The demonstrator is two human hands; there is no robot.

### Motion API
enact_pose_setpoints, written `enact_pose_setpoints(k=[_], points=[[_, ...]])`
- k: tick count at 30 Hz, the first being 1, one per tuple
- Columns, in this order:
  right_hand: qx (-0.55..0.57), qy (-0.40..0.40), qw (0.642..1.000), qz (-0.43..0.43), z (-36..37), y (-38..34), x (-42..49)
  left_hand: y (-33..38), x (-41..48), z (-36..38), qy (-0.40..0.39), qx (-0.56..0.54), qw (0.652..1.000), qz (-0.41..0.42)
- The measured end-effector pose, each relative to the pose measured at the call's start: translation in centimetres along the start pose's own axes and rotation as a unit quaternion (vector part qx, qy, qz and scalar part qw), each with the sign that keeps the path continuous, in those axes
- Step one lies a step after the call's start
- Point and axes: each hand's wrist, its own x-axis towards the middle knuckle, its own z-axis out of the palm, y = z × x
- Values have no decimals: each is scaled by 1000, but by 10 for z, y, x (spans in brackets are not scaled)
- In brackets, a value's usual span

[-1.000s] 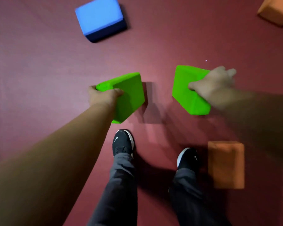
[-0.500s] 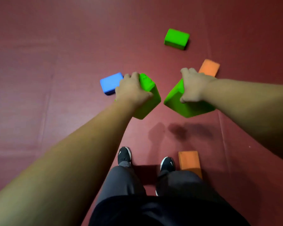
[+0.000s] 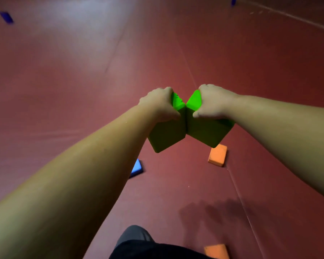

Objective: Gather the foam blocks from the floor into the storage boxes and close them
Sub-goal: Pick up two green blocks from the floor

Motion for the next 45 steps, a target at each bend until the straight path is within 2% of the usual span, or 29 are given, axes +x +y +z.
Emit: enact_pose_setpoints(k=[4, 10, 17, 22, 33, 39, 45], points=[[-10, 13, 1000, 21, -35, -7, 0, 7, 13, -35, 17, 13, 999, 32], [-1, 29, 996, 89, -59, -19, 5, 6, 40, -71, 3, 34, 994, 102], [-16, 27, 979, 202, -67, -49, -10, 0, 50, -82, -24, 40, 980, 196], [-2, 15, 947, 321, -62, -57, -55, 25, 36, -71, -47, 38, 954, 295], [7, -13, 843, 538, -49, -39, -265, 157, -97, -16, -142, 27, 856, 496], [34, 2, 793, 608, -36, -36, -409, 230, -216, 5, -147, 40, 806, 572], [60, 13, 748, 661, 2, -43, -585, 290, -381, 42, -183, 43, 763, 619]])
